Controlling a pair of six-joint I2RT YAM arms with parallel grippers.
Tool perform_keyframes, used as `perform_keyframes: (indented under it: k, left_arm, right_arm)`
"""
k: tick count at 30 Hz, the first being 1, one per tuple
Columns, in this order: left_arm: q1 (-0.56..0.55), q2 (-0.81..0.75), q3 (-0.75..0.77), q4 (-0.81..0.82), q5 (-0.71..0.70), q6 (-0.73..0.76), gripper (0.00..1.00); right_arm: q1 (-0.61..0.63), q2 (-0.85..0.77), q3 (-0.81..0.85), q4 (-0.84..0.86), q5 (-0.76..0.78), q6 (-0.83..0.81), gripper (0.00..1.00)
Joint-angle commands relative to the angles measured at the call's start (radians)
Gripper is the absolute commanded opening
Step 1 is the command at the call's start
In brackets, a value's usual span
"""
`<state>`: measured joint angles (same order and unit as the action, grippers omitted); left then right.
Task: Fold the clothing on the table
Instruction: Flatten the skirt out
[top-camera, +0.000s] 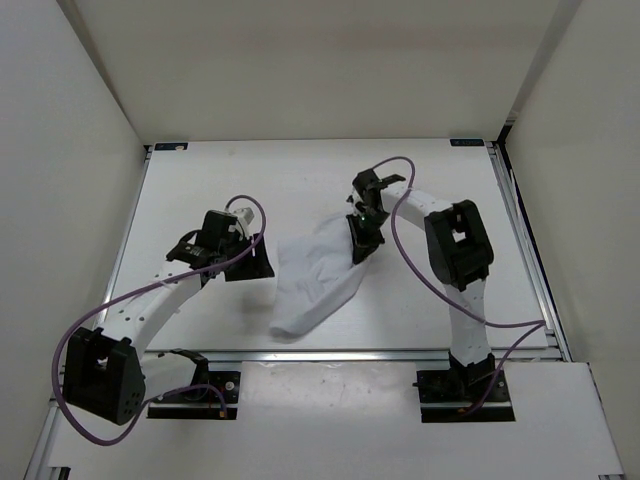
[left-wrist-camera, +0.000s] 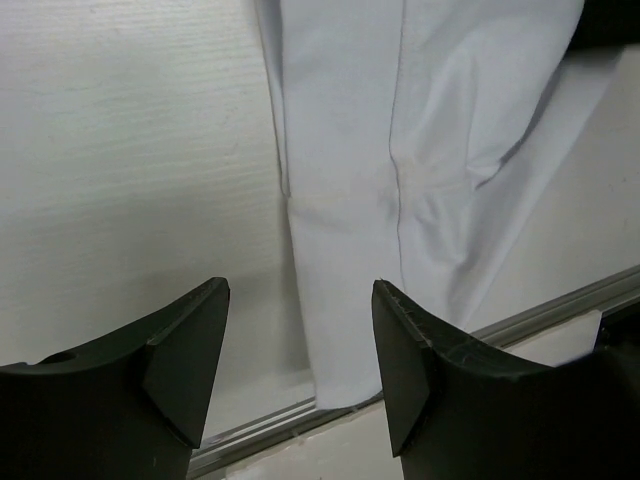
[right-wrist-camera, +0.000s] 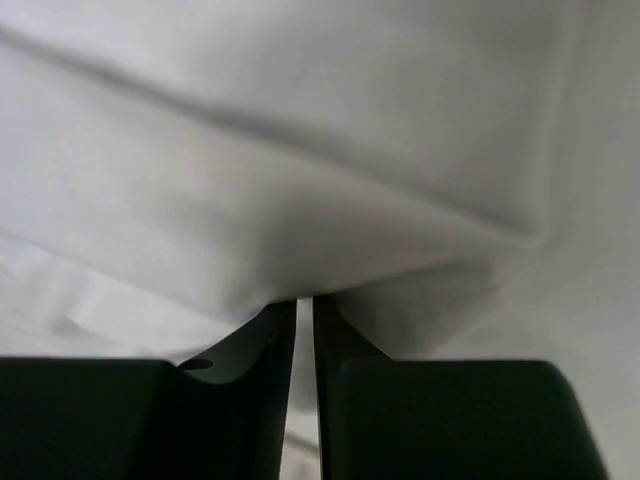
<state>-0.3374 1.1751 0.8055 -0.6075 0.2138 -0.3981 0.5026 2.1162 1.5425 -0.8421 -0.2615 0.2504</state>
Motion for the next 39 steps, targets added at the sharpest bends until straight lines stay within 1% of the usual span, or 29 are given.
perform_keyframes:
  k: [1, 2, 5, 6, 7, 8, 10, 11, 12, 13, 14, 15, 16, 17, 18, 19, 20, 21, 22, 23, 25, 26, 27, 29, 30, 31, 34, 35, 39]
  left_arm:
    - [-0.035, -0.005, -0.031, 0.022, 0.027, -0.031, 0.69]
    - [-0.04, -0.003, -0.04, 0.014, 0.035, -0.031, 0.69]
    - [-0.038, -0.005, -0.042, -0.004, 0.035, -0.031, 0.69]
    - [-0.035, -0.003, -0.04, -0.006, 0.035, -0.027, 0.69]
    - [-0.032, -0.002, -0.039, -0.009, 0.033, -0.025, 0.7]
    - [-0.025, 0.0, -0.037, -0.018, 0.033, -0.021, 0.69]
    - [-0.017, 0.003, -0.031, -0.018, 0.035, -0.016, 0.69]
    - [-0.014, 0.001, -0.025, -0.02, 0.029, -0.009, 0.7]
    - [-0.008, 0.014, -0.025, -0.026, 0.027, 0.002, 0.7]
    - [-0.009, 0.018, -0.014, -0.023, 0.027, 0.011, 0.7]
    - [-0.008, 0.032, -0.002, -0.021, 0.004, 0.021, 0.7]
    - [-0.008, 0.04, 0.01, -0.015, -0.031, 0.034, 0.7]
    - [-0.006, 0.053, 0.009, -0.003, -0.08, 0.051, 0.7]
    - [0.0, 0.078, 0.039, 0.008, -0.121, 0.076, 0.7]
    - [0.0, 0.108, 0.072, 0.014, -0.143, 0.091, 0.71]
    - [0.012, 0.122, 0.104, 0.02, -0.175, 0.108, 0.72]
    - [0.03, 0.158, 0.125, 0.023, -0.194, 0.12, 0.72]
    - [0.038, 0.208, 0.165, 0.029, -0.197, 0.145, 0.72]
    - [0.052, 0.224, 0.197, 0.057, -0.201, 0.171, 0.73]
    - [0.06, 0.256, 0.21, 0.08, -0.194, 0.183, 0.73]
    - [0.069, 0.322, 0.27, 0.106, -0.186, 0.191, 0.73]
    - [0.067, 0.362, 0.282, 0.12, -0.185, 0.189, 0.71]
    - [0.078, 0.391, 0.299, 0.126, -0.171, 0.192, 0.72]
    - [0.072, 0.423, 0.336, 0.144, -0.163, 0.192, 0.71]
    - [0.08, 0.441, 0.34, 0.152, -0.159, 0.185, 0.72]
    - [0.08, 0.451, 0.35, 0.158, -0.153, 0.182, 0.72]
    - [0.103, 0.462, 0.35, 0.173, -0.136, 0.168, 0.72]
    - [0.121, 0.465, 0.344, 0.178, -0.119, 0.163, 0.72]
    - [0.146, 0.442, 0.298, 0.201, -0.077, 0.143, 0.72]
  right_arm:
    - [-0.018, 0.094, 0.215, 0.041, 0.019, -0.059, 0.17]
    - [-0.025, 0.137, 0.269, 0.05, 0.009, -0.056, 0.17]
    - [-0.016, 0.267, 0.569, 0.052, -0.105, -0.027, 0.17]
    - [-0.015, 0.318, 0.617, 0.057, -0.178, -0.023, 0.16]
    - [-0.015, 0.342, 0.683, 0.102, -0.271, -0.013, 0.17]
    - [-0.006, 0.367, 0.694, 0.139, -0.318, 0.009, 0.17]
    - [-0.009, 0.378, 0.665, 0.367, -0.546, 0.102, 0.17]
    - [-0.004, 0.363, 0.627, 0.429, -0.595, 0.162, 0.18]
    - [0.011, 0.34, 0.604, 0.563, -0.655, 0.194, 0.19]
    - [0.011, 0.312, 0.584, 0.622, -0.668, 0.208, 0.2]
    - [0.025, 0.301, 0.602, 0.571, -0.618, 0.172, 0.22]
    - [0.045, 0.286, 0.658, 0.52, -0.576, 0.097, 0.23]
    - [0.071, 0.268, 0.691, 0.394, -0.468, 0.061, 0.28]
    - [0.083, 0.236, 0.711, 0.303, -0.359, 0.02, 0.37]
    - [0.085, 0.205, 0.668, 0.27, -0.304, 0.013, 0.43]
    - [0.093, 0.165, 0.628, 0.25, -0.271, 0.009, 0.46]
    - [0.102, 0.128, 0.613, 0.191, -0.221, 0.016, 0.5]
    - [0.108, 0.126, 0.593, 0.126, -0.175, 0.0, 0.54]
    - [0.117, 0.101, 0.57, 0.057, -0.121, -0.014, 0.55]
    - [0.146, 0.076, 0.553, 0.034, -0.09, -0.026, 0.54]
    - [0.192, 0.033, 0.449, -0.015, 0.012, -0.04, 0.51]
    - [0.22, 0.016, 0.423, -0.026, 0.022, -0.042, 0.46]
    - [0.243, -0.005, 0.371, -0.041, 0.033, -0.04, 0.38]
    - [0.264, -0.019, 0.285, -0.058, 0.019, -0.004, 0.28]
    - [0.278, -0.021, 0.262, -0.067, 0.013, 0.003, 0.25]
    - [0.278, -0.022, 0.214, -0.078, 0.004, 0.012, 0.25]
    - [0.292, -0.025, 0.09, -0.074, -0.022, 0.039, 0.2]
    - [0.29, -0.028, 0.044, -0.049, -0.025, 0.036, 0.2]
    - [0.249, -0.007, -0.048, -0.031, -0.009, 0.041, 0.2]
